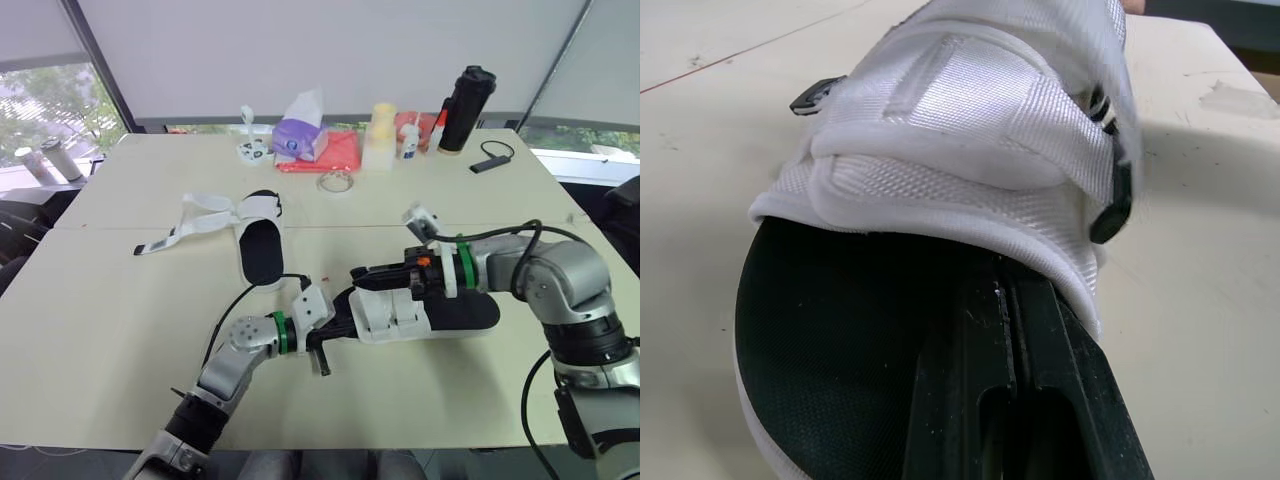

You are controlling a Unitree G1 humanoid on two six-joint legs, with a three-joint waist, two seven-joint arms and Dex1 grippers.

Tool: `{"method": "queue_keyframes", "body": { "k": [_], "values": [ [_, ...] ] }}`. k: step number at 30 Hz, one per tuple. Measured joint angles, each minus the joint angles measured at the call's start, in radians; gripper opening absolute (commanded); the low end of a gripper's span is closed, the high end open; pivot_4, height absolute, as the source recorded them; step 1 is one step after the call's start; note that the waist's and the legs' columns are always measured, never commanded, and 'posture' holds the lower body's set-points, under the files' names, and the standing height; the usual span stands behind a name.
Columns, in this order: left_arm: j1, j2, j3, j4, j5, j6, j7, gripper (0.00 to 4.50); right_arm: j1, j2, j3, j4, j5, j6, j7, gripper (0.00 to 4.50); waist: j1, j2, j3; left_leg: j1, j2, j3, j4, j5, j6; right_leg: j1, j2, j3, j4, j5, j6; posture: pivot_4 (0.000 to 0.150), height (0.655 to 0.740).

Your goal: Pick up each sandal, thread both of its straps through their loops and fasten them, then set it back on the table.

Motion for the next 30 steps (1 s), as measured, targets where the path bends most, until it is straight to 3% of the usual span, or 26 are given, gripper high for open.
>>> {"method": "queue_keyframes", "body": {
  "k": [8,30],
  "values": [
    [-0.008,0.0,0.001,0.001,-0.002,0.016,-0.009,0.0,0.0,0.009,-0.009,0.009,-0.006,-0.024,-0.036,0.06,0.0,0.0,0.0,0.0,0.0,0.0,0.0,0.0,0.0,0.0,0.0,0.0,0.0,0.0,0.0,0.15,0.74],
    [-0.011,0.005,0.001,-0.005,-0.002,0.035,-0.016,0.0,-0.021,0.048,0.105,0.317,-0.221,-0.291,0.036,0.06,-0.007,0.0,0.0,0.001,0.0,0.0,0.001,0.0,0.0,0.001,0.0,0.0,0.001,0.002,0.003,0.15,0.74]
  ]
}}
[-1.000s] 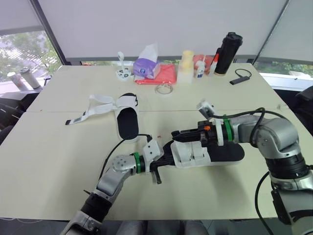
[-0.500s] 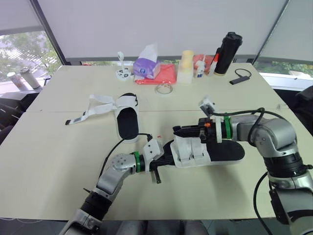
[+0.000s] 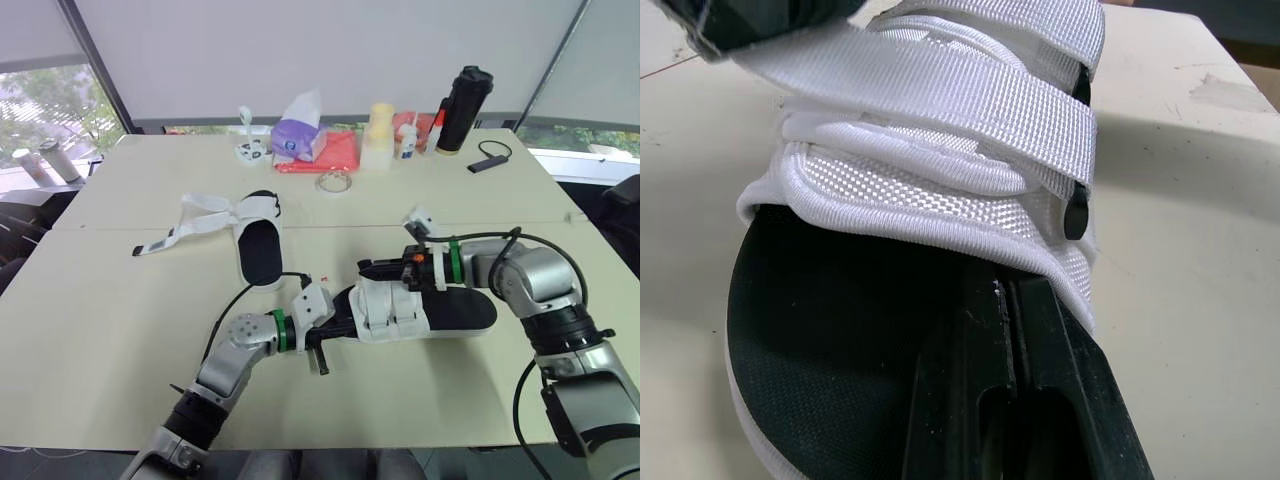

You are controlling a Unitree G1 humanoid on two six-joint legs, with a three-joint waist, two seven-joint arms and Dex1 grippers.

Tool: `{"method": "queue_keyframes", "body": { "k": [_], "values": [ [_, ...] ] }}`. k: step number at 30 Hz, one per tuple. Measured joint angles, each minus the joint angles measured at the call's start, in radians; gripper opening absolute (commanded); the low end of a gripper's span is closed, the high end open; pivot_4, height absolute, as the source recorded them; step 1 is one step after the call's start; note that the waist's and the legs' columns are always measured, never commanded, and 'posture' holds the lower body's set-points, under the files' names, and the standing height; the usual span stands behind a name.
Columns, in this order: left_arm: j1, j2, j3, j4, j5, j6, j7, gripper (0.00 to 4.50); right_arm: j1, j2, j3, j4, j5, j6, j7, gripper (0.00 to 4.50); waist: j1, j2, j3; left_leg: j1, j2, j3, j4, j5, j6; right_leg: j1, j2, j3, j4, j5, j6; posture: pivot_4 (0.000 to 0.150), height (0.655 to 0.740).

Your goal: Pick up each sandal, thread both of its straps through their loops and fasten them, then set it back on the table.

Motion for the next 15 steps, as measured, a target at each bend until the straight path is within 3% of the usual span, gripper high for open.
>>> {"method": "queue_keyframes", "body": {
  "k": [10,15],
  "values": [
    [0.005,0.0,0.001,-0.005,0.0,0.001,0.001,0.0,0.002,-0.002,0.0,0.002,-0.009,-0.008,0.003,0.06,0.0,0.0,0.0,0.0,0.0,0.0,0.0,0.0,0.0,0.0,0.0,0.0,0.0,0.0,0.0,0.15,0.74],
    [0.005,-0.002,0.001,-0.004,0.0,0.001,0.001,0.0,0.012,0.008,-0.04,-0.059,0.009,0.087,-0.082,0.06,0.002,0.0,0.0,0.0,0.0,-0.001,0.0,0.0,0.0,0.0,0.0,0.0,0.0,0.0,-0.001,0.15,0.74]
  ]
}}
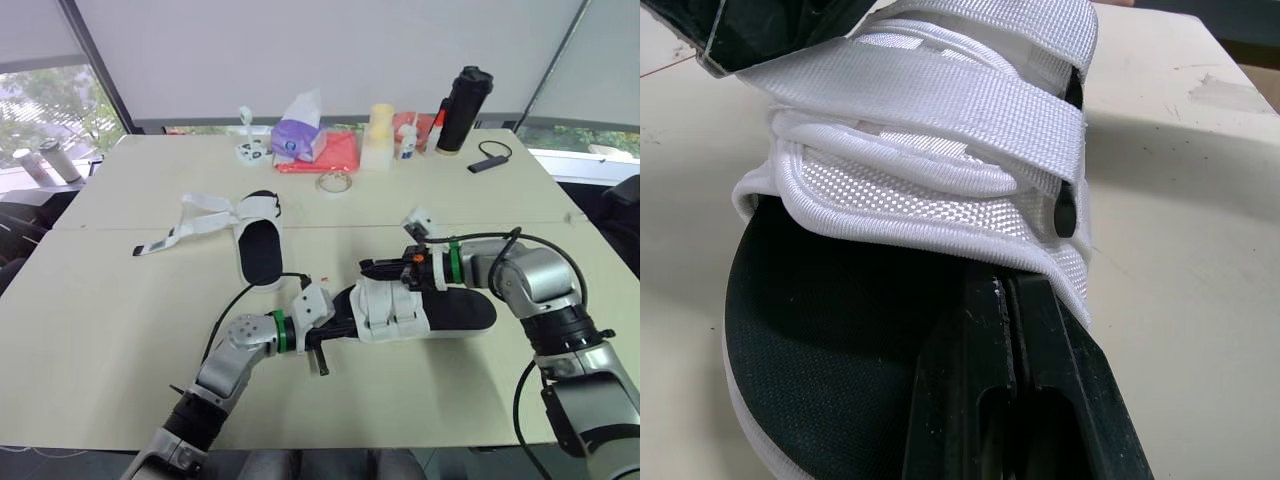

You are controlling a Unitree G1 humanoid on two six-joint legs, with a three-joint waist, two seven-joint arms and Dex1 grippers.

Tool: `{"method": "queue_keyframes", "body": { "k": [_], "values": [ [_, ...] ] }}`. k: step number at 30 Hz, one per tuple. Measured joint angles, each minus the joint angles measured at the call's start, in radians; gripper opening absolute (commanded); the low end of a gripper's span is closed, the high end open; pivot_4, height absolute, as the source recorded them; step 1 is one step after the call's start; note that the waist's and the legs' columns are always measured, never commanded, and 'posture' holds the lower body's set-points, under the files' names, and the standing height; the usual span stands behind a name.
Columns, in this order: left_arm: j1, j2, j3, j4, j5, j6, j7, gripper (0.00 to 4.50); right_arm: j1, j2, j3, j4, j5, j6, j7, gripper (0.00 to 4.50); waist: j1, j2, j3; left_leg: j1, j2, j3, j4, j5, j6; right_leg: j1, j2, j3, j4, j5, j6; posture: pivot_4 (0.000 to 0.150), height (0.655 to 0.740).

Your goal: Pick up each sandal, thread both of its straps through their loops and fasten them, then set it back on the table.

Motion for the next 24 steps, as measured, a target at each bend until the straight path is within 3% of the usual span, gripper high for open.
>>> {"method": "queue_keyframes", "body": {
  "k": [10,24],
  "values": [
    [0.004,-0.004,0.0,-0.002,-0.002,0.0,0.0,0.0,0.055,-0.001,-0.135,-0.164,0.126,0.163,-0.086,0.06,0.005,0.0,0.0,0.0,0.0,0.001,0.0,0.0,0.0,0.0,0.0,0.0,0.0,-0.001,-0.002,0.15,0.74],
    [0.005,-0.007,0.0,0.0,-0.002,-0.001,0.002,0.0,0.078,0.002,-0.11,-0.132,0.092,0.127,-0.128,0.06,0.006,0.0,0.0,0.0,0.0,0.001,0.0,0.0,0.0,0.0,0.0,0.0,0.0,-0.001,-0.002,0.15,0.74]
  ]
}}
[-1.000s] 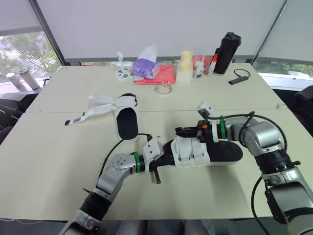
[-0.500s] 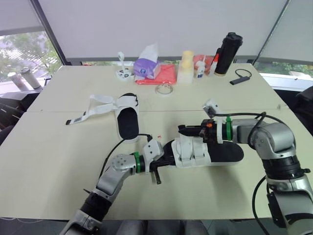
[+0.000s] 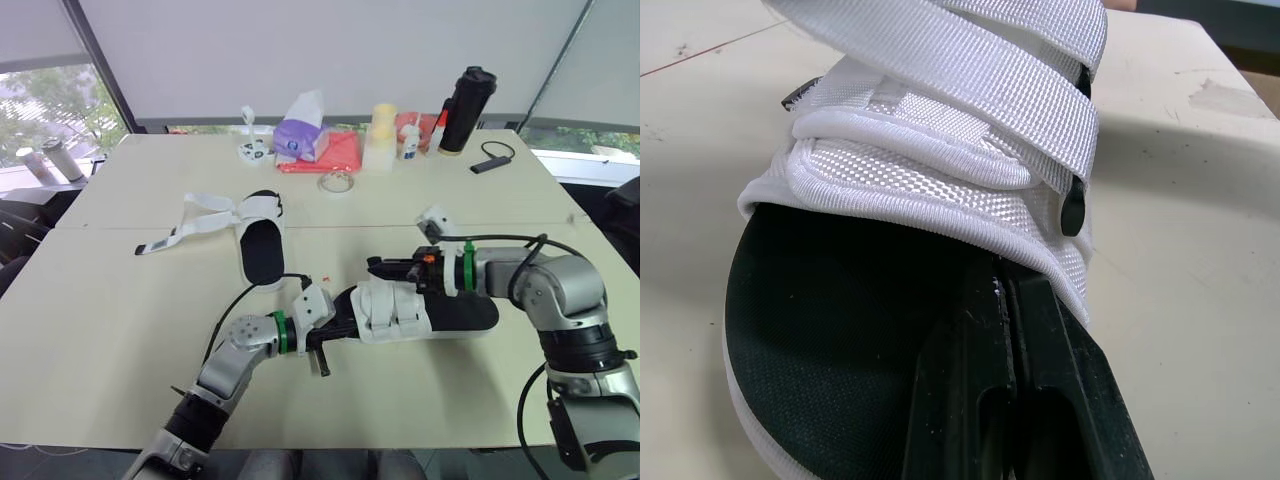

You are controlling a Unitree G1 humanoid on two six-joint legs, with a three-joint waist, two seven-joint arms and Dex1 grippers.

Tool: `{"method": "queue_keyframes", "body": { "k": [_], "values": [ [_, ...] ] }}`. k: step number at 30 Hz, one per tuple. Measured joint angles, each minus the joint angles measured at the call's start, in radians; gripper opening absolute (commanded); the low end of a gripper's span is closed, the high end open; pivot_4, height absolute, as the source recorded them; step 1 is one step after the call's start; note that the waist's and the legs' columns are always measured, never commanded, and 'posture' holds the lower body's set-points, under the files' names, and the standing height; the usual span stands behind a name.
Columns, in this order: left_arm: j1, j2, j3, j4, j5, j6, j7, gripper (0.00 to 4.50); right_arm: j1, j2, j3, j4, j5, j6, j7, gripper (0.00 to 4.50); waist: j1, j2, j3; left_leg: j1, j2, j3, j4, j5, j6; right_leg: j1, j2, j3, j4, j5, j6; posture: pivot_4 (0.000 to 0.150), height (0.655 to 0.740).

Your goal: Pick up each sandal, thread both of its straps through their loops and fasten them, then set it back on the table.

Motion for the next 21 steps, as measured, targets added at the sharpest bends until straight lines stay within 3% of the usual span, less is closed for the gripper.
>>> {"method": "queue_keyframes", "body": {
  "k": [8,11,16,21],
  "values": [
    [0.003,-0.002,0.001,0.002,0.0,0.0,0.009,0.0,-0.003,0.011,0.039,0.051,-0.037,-0.047,-0.004,0.06,-0.001,0.0,0.0,0.003,0.0,0.0,0.0,0.0,0.0,0.002,0.0,0.0,0.0,0.0,-0.001,0.15,0.74],
    [0.003,-0.004,0.001,0.005,0.0,0.0,0.01,0.0,-0.005,0.013,0.045,0.062,-0.056,-0.053,-0.014,0.96,-0.001,0.0,0.0,0.005,0.0,0.0,0.0,0.0,0.0,0.002,0.0,0.0,0.0,-0.001,-0.001,0.15,0.74],
    [0.006,-0.005,0.001,0.002,-0.001,0.0,0.008,0.0,-0.005,0.007,0.045,0.074,-0.102,-0.067,-0.036,3.44,0.001,0.0,0.0,0.005,0.0,0.0,-0.001,0.0,0.0,0.002,0.0,0.0,0.0,-0.001,-0.001,0.15,0.74],
    [0.006,-0.005,0.001,0.003,-0.004,0.0,0.009,0.0,-0.005,0.006,0.044,0.075,-0.139,-0.111,-0.053,3.44,0.001,0.0,0.0,0.005,0.0,0.0,-0.001,0.0,0.0,0.002,0.0,0.0,0.0,-0.001,-0.001,0.15,0.74]
  ]
}}
